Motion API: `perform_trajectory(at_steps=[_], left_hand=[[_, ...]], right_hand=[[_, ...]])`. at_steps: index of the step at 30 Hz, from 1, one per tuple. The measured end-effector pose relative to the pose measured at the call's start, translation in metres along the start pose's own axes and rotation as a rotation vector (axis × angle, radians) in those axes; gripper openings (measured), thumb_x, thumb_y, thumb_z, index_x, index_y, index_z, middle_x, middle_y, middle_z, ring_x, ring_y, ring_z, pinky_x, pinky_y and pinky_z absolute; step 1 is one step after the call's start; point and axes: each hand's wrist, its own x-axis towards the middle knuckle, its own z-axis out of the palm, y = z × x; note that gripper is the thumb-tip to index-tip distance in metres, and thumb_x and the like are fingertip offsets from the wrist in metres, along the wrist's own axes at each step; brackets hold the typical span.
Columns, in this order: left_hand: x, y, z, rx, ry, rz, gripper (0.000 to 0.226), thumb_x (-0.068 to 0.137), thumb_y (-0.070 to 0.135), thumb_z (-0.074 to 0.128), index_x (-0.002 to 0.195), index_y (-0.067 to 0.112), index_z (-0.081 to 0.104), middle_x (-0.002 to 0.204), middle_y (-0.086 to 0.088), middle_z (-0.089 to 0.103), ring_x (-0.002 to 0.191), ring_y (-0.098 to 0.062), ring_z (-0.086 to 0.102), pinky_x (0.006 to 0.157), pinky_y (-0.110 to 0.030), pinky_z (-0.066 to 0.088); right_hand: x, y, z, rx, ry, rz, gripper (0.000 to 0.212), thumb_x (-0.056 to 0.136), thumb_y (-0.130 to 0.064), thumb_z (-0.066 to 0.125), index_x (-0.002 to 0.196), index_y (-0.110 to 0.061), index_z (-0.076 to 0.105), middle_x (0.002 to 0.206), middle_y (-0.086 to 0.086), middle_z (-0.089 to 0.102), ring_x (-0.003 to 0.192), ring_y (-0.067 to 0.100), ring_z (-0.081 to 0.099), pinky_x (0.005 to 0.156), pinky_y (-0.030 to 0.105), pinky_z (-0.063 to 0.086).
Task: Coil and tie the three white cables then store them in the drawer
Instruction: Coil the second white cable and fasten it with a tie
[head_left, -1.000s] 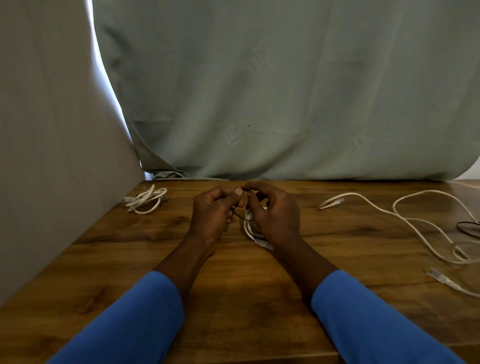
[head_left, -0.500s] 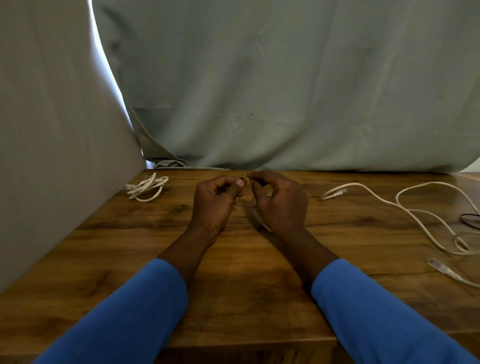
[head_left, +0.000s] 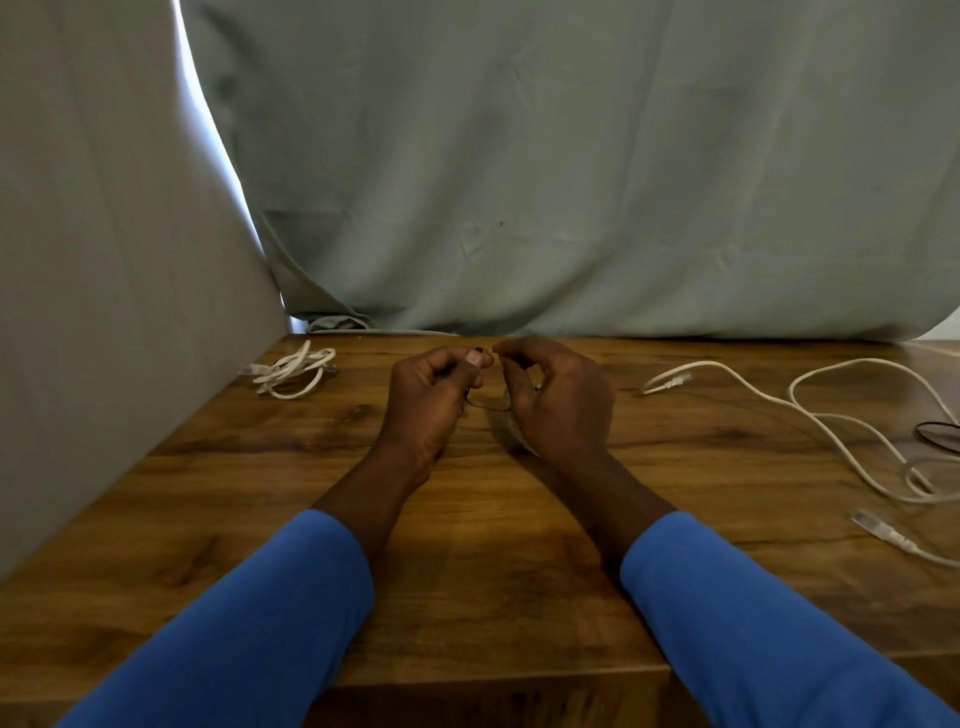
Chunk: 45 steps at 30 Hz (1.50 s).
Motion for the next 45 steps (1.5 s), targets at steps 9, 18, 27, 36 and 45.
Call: perform_trajectory(at_steps=[9, 18, 27, 36, 45], left_hand=[[-0.002, 0.003, 0.000, -0.054, -0.063, -0.060, 0.017, 0.102, 0.014, 0.062, 0.098, 0.011, 0.078, 0.068, 0.004, 0.060, 0.053, -0.004, 0.043, 0.051, -0.021, 0.038], [-0.001, 0.003, -0.001, -0.110, -0.076, -0.113, 0.017, 0.101, 0.016, 0.063, 0.098, 0.009, 0.078, 0.069, 0.003, 0.062, 0.051, -0.003, 0.042, 0.048, -0.018, 0.037], [0.000, 0.005, -0.003, -0.246, -0.080, -0.197, 0.003, 0.096, 0.014, 0.069, 0.099, 0.015, 0.068, 0.073, -0.002, 0.067, 0.048, -0.007, 0.043, 0.046, -0.022, 0.035], [0.000, 0.007, -0.004, -0.205, -0.082, -0.219, 0.003, 0.095, 0.013, 0.070, 0.094, 0.012, 0.073, 0.069, 0.001, 0.067, 0.044, -0.005, 0.042, 0.043, -0.019, 0.032], [0.006, 0.009, -0.010, -0.388, -0.171, -0.405, 0.011, 0.097, 0.011, 0.062, 0.088, 0.014, 0.067, 0.071, 0.000, 0.060, 0.041, -0.003, 0.038, 0.040, -0.017, 0.030]], right_hand=[[0.000, 0.001, 0.002, 0.005, 0.016, -0.008, 0.015, 0.095, -0.029, 0.068, 0.105, -0.031, 0.079, 0.097, -0.011, 0.078, 0.080, 0.010, 0.070, 0.067, 0.032, 0.054], [0.000, 0.003, 0.002, 0.022, 0.005, -0.013, 0.015, 0.095, -0.029, 0.067, 0.105, -0.031, 0.078, 0.098, -0.010, 0.078, 0.082, 0.011, 0.070, 0.070, 0.038, 0.056], [0.000, 0.007, 0.005, 0.092, 0.000, -0.027, 0.017, 0.094, -0.034, 0.065, 0.104, -0.032, 0.079, 0.098, -0.012, 0.078, 0.085, 0.008, 0.071, 0.071, 0.040, 0.057], [0.001, 0.011, 0.003, 0.108, -0.004, 0.004, 0.020, 0.094, -0.040, 0.064, 0.105, -0.033, 0.079, 0.099, -0.013, 0.078, 0.087, 0.008, 0.071, 0.073, 0.042, 0.057], [0.002, 0.009, 0.003, 0.102, -0.031, -0.062, 0.015, 0.094, -0.039, 0.068, 0.101, -0.032, 0.080, 0.098, -0.015, 0.078, 0.086, 0.005, 0.071, 0.072, 0.038, 0.057]])
